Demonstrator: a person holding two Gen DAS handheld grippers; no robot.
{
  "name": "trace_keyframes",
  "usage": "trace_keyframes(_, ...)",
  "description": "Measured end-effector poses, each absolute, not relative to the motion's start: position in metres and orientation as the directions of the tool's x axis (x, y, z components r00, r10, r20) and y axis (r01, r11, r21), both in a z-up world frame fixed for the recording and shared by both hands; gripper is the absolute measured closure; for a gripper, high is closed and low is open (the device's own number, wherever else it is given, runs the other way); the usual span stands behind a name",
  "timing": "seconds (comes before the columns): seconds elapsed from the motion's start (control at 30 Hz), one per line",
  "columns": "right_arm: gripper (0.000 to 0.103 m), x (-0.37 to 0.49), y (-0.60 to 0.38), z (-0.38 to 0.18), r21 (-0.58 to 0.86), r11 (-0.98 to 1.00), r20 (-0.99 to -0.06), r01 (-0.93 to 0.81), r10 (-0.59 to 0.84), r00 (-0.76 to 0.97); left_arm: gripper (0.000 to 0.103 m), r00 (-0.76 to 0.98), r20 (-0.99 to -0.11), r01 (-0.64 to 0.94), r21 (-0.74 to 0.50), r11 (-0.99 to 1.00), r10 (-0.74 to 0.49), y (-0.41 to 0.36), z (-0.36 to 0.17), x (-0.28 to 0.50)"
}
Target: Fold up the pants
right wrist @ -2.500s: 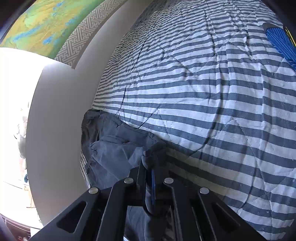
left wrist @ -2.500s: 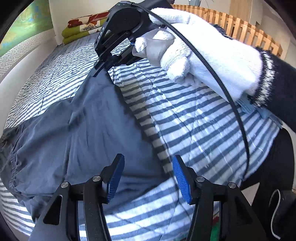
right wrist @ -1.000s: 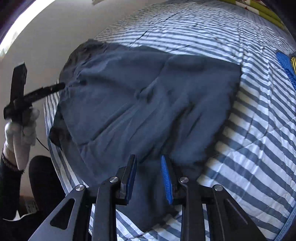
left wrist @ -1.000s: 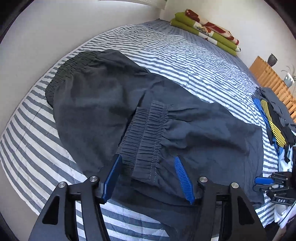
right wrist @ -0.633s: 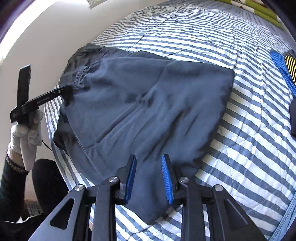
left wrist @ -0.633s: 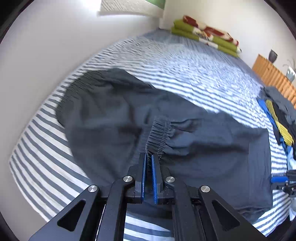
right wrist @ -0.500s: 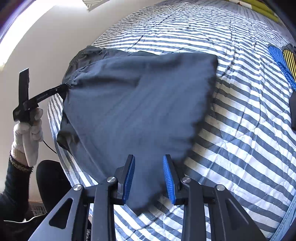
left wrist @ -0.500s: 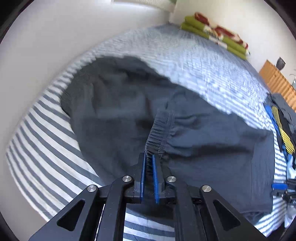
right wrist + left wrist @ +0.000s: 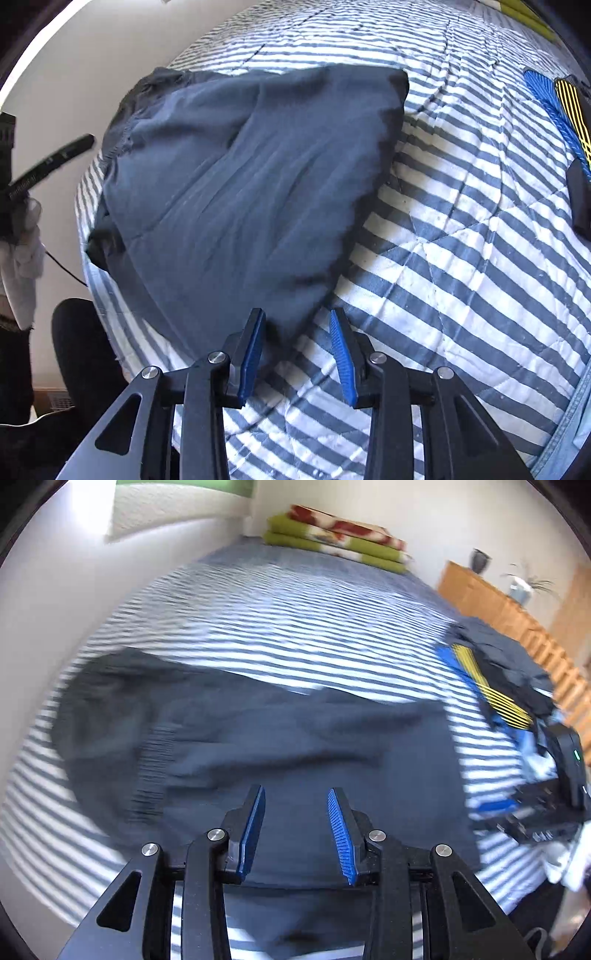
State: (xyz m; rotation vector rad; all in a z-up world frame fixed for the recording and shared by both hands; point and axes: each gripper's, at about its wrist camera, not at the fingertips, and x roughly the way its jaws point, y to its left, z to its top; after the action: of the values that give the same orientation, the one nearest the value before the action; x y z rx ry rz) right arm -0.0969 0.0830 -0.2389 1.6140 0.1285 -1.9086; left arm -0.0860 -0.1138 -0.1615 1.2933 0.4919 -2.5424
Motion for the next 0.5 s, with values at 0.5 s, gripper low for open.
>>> trace_keyframes(0.5, 0.067, -0.22, 0.106, -0.233, 0.406, -0.858, -0.861, 0.316, -0.475, -0.184, 0.061, -0.528, -0.847, 0.128, -0.149, -0.98, 0.06, 0.054, -0.204, -0.085)
